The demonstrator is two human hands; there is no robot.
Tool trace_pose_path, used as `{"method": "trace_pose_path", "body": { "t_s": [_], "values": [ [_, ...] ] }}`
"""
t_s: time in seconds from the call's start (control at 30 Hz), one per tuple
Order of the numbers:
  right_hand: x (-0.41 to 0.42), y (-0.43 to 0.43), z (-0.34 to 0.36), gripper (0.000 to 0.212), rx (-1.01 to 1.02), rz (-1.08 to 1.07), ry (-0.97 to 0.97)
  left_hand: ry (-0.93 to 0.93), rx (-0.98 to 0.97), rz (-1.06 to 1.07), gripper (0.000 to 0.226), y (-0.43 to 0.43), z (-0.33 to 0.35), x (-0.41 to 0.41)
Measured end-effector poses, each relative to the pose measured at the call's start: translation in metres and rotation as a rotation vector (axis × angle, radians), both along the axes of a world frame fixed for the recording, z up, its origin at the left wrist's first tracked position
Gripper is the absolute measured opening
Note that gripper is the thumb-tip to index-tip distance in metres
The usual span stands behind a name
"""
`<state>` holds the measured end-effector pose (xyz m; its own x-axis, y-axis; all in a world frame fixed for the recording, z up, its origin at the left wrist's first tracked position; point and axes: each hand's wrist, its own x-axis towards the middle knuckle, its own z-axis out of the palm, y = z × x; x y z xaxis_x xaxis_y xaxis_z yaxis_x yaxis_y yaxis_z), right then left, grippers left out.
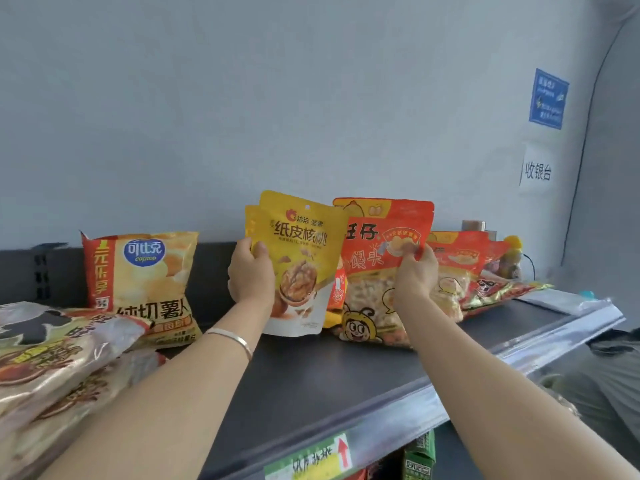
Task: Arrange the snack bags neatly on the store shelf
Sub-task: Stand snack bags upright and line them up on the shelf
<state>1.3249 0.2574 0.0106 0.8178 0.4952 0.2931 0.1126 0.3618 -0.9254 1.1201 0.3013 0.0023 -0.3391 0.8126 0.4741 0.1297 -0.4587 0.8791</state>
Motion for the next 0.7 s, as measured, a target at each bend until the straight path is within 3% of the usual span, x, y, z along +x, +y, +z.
{"method": "trace_pose_path", "body": {
  "t_s": [0.1, 0.2, 0.43, 0.57, 0.7],
  "values": [
    [0.018, 0.016, 0.001, 0.022, 0.000, 0.060, -0.040, -0.062, 0.015, 0.080, 0.020, 0.006, -0.006, 0.004],
    [0.039, 0.032, 0.007, 0.029, -0.002, 0.121, -0.099, -0.092, 0.021, 0.165, 0.019, 0.005, -0.009, 0.011],
    [0.064, 0.055, -0.008, 0.033, -0.008, 0.208, -0.151, 0.024, 0.030, 0.315, 0.022, -0.006, -0.020, 0.023],
    [0.059, 0.058, -0.020, 0.054, -0.065, 0.148, -0.326, 0.059, 0.036, 0.355, 0.022, -0.015, -0.020, 0.031],
    [0.057, 0.051, -0.018, 0.059, -0.117, 0.042, -0.504, 0.050, 0.019, 0.423, 0.021, -0.019, -0.015, 0.033]
  ]
}}
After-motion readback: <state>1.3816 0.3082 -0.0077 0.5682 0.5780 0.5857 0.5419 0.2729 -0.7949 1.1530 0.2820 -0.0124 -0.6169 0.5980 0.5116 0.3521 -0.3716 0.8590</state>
